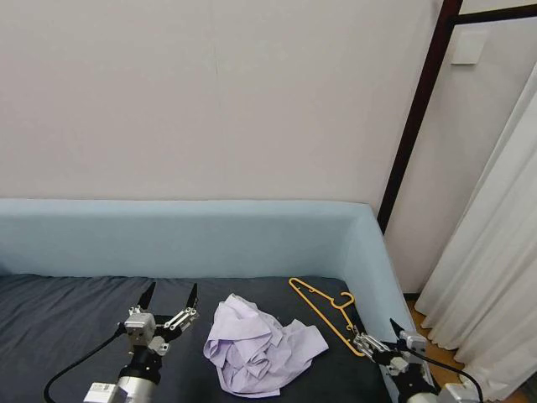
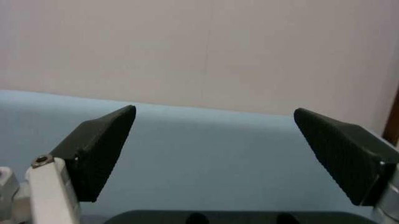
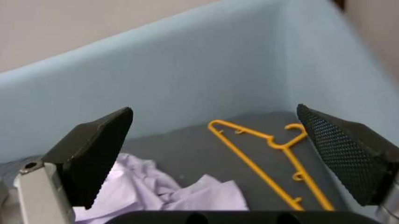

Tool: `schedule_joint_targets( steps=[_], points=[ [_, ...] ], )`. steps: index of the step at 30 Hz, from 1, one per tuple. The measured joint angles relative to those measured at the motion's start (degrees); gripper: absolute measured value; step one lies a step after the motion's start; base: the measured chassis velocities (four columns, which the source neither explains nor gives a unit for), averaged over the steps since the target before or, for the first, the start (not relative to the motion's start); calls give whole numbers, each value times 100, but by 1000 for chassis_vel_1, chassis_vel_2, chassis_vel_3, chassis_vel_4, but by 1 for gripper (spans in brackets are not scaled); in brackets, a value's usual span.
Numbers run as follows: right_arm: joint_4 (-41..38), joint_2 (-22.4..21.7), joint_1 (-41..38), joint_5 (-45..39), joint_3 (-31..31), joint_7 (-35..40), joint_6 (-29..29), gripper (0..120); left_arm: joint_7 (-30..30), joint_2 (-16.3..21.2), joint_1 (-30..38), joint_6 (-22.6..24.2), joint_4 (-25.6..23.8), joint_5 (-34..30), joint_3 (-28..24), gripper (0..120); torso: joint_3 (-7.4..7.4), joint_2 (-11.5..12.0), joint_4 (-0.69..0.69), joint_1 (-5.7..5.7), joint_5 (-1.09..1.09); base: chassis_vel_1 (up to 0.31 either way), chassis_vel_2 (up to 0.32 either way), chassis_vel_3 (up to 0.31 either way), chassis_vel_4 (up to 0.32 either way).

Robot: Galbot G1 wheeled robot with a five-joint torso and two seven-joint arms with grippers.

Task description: Pick up the clothes from the sofa and hang them on the clothes hanger.

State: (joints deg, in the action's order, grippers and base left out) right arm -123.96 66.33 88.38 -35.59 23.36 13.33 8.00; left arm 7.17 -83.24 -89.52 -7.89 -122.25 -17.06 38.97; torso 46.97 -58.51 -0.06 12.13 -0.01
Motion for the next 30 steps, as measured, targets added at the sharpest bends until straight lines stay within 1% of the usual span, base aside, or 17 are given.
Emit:
schedule_joint_targets(
  steps=[2,4,5,6,11,12,14,16,17,18,19,22,25,26,27,30],
  points=[
    [42,1,-91,-37,-71,-9,37,100,-20,23,2,0,27,-36,41,100,0,0,0,0,-1,0,0,0,0],
    [160,30,-303,-192,-277,-39,141,100,-112,67,4,28,132,-36,204,100,0,0,0,0,-2,0,0,0,0],
    [294,69,-496,-443,-473,-38,242,100,-177,80,-10,58,199,-7,341,100,0,0,0,0,-2,0,0,0,0],
    [294,69,-496,-443,-473,-38,242,100,-177,80,-10,58,199,-7,341,100,0,0,0,0,-2,0,0,0,0],
    [906,211,-1138,-1365,-1014,141,625,100,-213,26,-187,118,226,21,655,100,0,0,-1,0,-2,0,0,0,0],
    [906,211,-1138,-1365,-1014,141,625,100,-213,26,-187,118,226,21,655,100,0,0,-1,0,-2,0,0,0,0],
    [1383,334,-1619,-2029,-1231,292,944,100,-207,-33,-320,120,139,21,829,100,0,0,1,0,-1,0,0,0,0],
    [2027,654,-2207,-3000,-1214,627,1560,100,-201,-95,-457,105,4,6,1013,100,0,0,0,0,0,0,0,0,0],
    [2027,654,-2207,-3000,-1214,627,1560,100,-201,-95,-457,105,4,6,1013,100,0,0,0,0,0,0,0,0,0],
    [2414,856,-2500,-3372,-1178,802,1804,100,-203,-123,-532,86,-64,1,1091,100,0,1,0,1,-1,0,0,0,0],
    [2882,1096,-2784,-3645,-1119,901,1908,100,-206,-161,-606,64,-147,0,1165,100,0,1,1,0,-2,0,0,0,0],
    [3065,1193,-2886,-3747,-1086,944,1936,100,-205,-182,-643,59,-190,0,1194,100,1,1,0,1,-1,0,0,0,0],
    [3657,1513,-3148,-3964,-973,1033,1996,100,-206,-220,-732,50,-283,-5,1270,100,0,0,0,1,-1,0,0,0,0],
    [3859,1614,-3225,-3949,-949,1030,2006,100,-207,-218,-753,45,-300,-5,1304,100,1,1,0,1,-1,0,0,0,0],
    [3859,1614,-3225,-3949,-949,1030,2006,100,-207,-218,-753,45,-300,-5,1304,100,1,1,0,1,-1,0,0,0,0],
    [4227,1781,-3351,-3754,-933,945,2010,100,-210,-180,-778,41,-311,-20,1378,100,0,1,-1,1,-2,0,0,0,0]
  ],
)
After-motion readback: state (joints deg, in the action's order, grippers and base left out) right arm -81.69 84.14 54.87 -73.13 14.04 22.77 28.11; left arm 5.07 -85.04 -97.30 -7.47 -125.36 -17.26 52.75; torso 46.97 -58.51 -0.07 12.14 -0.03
